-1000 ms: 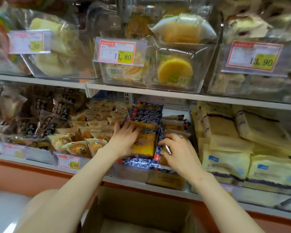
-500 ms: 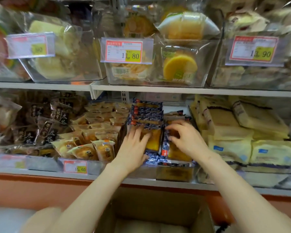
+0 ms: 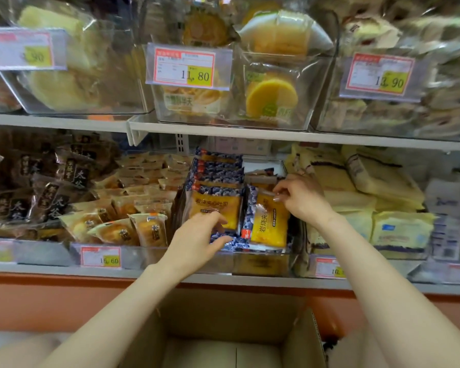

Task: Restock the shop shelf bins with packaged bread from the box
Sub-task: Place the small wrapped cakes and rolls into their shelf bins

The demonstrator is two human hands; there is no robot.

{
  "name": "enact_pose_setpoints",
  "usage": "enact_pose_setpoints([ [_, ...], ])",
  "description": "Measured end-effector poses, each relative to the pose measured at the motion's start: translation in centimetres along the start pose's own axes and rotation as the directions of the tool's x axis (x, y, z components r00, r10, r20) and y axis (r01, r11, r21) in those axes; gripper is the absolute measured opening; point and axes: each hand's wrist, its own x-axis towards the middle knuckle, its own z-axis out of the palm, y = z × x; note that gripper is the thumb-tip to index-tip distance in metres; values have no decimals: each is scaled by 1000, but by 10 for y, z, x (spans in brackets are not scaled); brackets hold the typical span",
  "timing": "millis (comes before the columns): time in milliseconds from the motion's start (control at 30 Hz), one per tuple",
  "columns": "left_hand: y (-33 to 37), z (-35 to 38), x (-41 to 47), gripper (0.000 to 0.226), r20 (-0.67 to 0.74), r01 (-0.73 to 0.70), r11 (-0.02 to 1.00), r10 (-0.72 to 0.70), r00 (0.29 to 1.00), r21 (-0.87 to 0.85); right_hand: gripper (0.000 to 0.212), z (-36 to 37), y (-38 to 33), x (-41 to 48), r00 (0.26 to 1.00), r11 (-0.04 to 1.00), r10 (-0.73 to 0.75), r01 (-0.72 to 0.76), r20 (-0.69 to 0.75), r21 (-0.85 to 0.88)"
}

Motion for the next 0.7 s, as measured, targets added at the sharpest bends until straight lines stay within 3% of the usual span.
enact_pose_setpoints([
  [167,21,10,5,53,38,141,981,-138,990,-135,6,-13,-5,-11,977,926,129,-57,-171,374],
  [267,16,2,14,51,-120,160,976,-178,977,-150,4,-12,-13,-15,951,842,233,-94,-201,531],
  [367,4,-9,20,51,-307,126,987,-89,947,101,7,-2,-29,-18,945,673,313,-148,-97,725],
  [433,-1,-11,21,59,-300,84,961,-1,954,262,11,10,-44,-24,951,608,308,-207,13,767],
  [600,-7,-3,19,78,-100,-9,878,65,993,478,14,37,-67,-31,972,745,215,-226,95,628],
  [700,-11,-4,22,81,-21,-79,870,102,995,486,18,27,-56,-33,985,902,111,-155,130,403],
])
